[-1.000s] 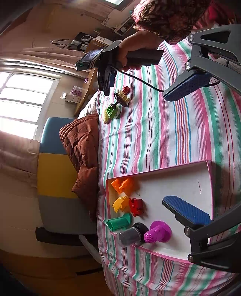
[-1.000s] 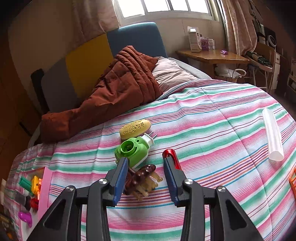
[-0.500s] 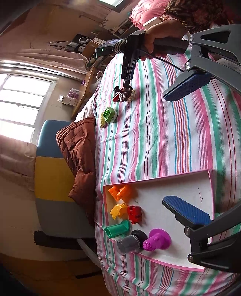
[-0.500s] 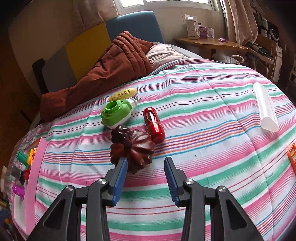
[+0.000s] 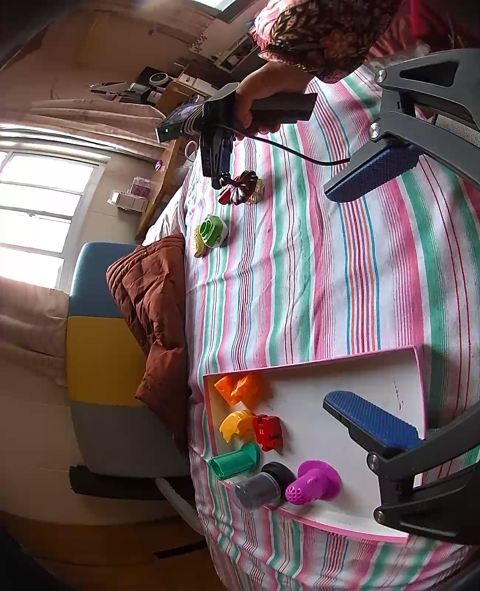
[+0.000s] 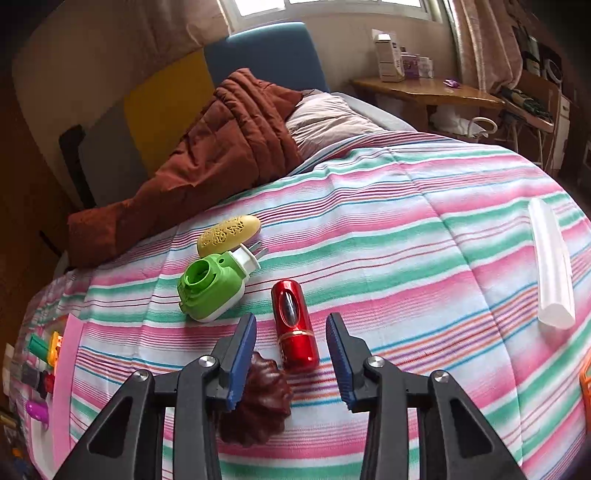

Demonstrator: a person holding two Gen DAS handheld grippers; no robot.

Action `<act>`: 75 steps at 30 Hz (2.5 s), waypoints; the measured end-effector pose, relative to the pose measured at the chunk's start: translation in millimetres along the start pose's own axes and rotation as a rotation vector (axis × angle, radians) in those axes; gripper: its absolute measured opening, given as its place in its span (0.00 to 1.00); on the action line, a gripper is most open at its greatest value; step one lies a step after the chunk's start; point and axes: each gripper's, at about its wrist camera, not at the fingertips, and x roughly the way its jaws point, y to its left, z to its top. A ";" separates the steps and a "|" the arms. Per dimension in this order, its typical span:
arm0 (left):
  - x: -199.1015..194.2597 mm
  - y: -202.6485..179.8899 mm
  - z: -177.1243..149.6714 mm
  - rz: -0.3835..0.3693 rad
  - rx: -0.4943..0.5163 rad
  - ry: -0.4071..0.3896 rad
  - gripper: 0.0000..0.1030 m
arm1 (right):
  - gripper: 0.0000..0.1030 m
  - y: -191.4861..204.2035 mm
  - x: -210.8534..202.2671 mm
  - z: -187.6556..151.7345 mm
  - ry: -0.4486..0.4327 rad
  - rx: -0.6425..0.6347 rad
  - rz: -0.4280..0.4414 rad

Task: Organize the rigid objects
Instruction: 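Move the right tool to the red cylinder and close on it, then grasp the brown pumpkin toy with the left tool while the right tool lifts the red cylinder, then carry the brown pumpkin toy into the tray and open the left tool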

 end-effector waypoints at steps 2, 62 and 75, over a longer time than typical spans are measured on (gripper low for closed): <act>1.3 0.8 0.7 0.008 0.003 0.005 1.00 | 0.33 3.8 14.5 6.9 0.042 -0.027 0.005; 235.5 -192.0 97.8 -0.139 0.221 0.122 0.49 | 0.25 -79.7 -26.5 -62.9 -0.080 0.041 -0.200; 211.3 -173.7 90.6 -0.211 0.222 0.088 0.23 | 0.25 -77.4 -25.9 -63.7 -0.087 0.028 -0.219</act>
